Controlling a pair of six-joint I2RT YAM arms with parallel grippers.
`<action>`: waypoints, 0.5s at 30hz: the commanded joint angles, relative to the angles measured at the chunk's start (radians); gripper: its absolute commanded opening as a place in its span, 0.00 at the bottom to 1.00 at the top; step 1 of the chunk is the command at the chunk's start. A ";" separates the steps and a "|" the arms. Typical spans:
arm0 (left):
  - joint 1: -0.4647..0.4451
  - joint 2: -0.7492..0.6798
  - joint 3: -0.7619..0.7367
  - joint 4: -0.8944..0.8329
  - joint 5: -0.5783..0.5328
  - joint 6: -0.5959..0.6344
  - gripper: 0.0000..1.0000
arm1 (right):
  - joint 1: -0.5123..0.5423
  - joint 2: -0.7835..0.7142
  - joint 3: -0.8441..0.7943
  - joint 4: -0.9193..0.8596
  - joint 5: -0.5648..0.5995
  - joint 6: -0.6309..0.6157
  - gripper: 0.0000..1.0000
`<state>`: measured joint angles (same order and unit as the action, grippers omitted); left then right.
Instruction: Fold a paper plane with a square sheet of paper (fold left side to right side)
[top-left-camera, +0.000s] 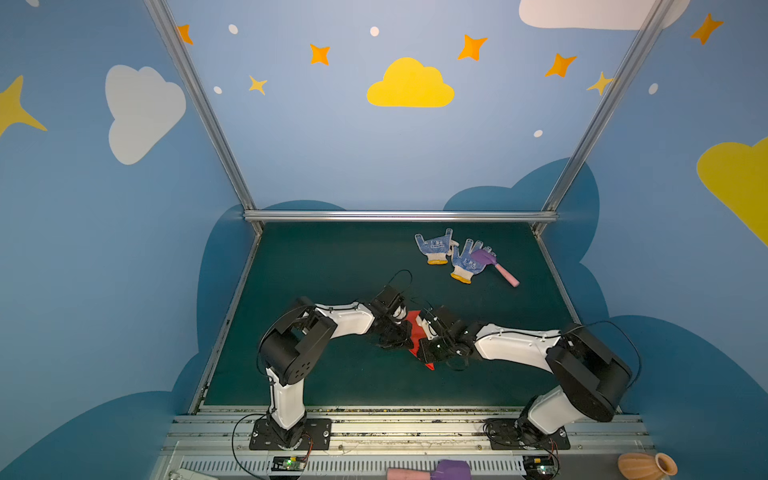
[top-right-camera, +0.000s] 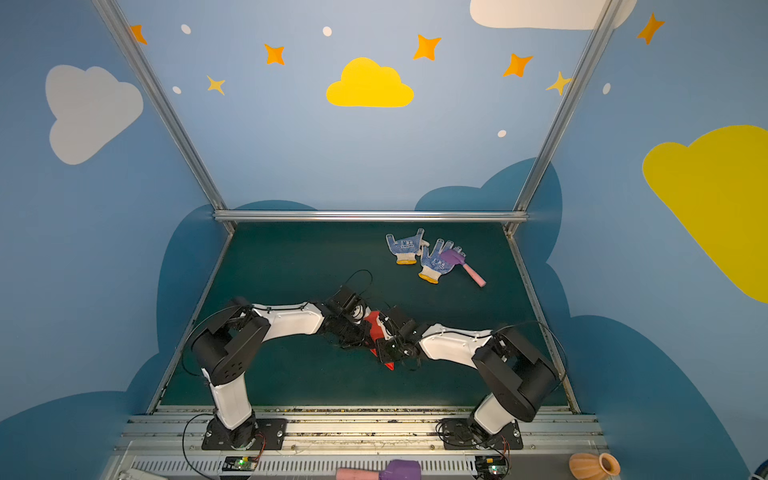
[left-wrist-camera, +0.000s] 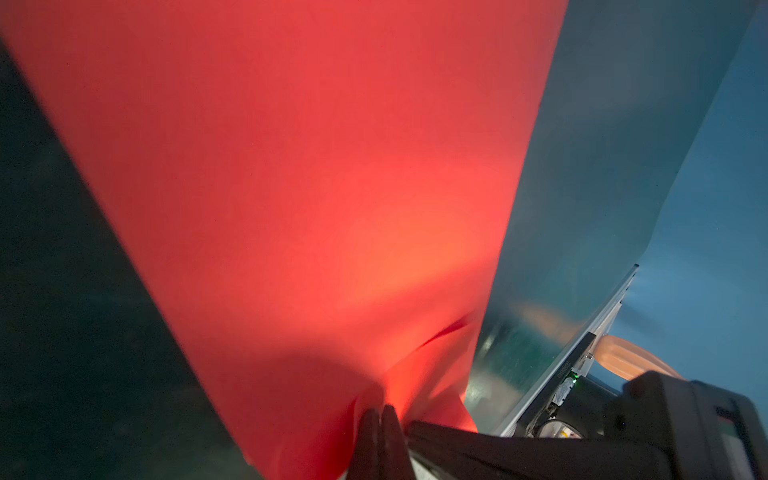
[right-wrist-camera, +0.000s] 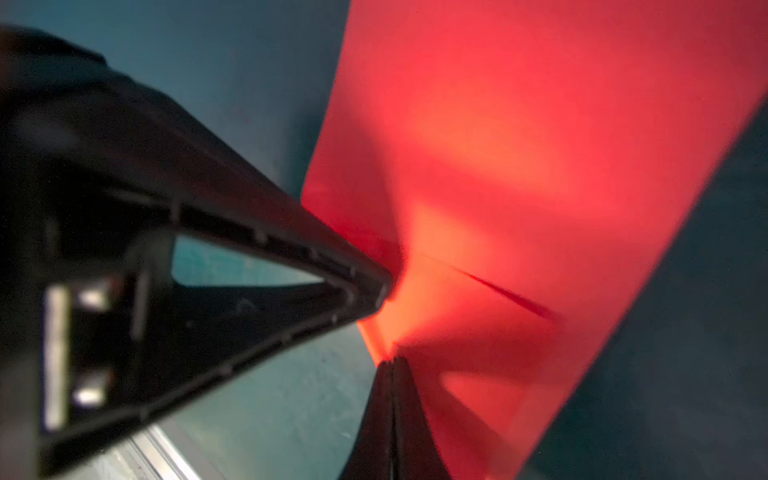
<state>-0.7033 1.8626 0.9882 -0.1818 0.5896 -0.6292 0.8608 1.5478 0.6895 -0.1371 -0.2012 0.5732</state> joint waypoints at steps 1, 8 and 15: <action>-0.003 0.030 -0.005 -0.042 -0.052 -0.004 0.04 | 0.000 -0.034 -0.067 -0.070 0.021 0.020 0.00; -0.004 0.032 0.000 -0.045 -0.061 -0.011 0.04 | 0.013 -0.098 -0.165 -0.061 0.017 0.068 0.00; -0.004 0.034 0.003 -0.047 -0.072 -0.025 0.04 | 0.039 -0.138 -0.253 -0.070 0.031 0.149 0.00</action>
<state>-0.7036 1.8626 0.9905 -0.1848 0.5850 -0.6464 0.8810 1.3952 0.5076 -0.0494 -0.1829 0.6727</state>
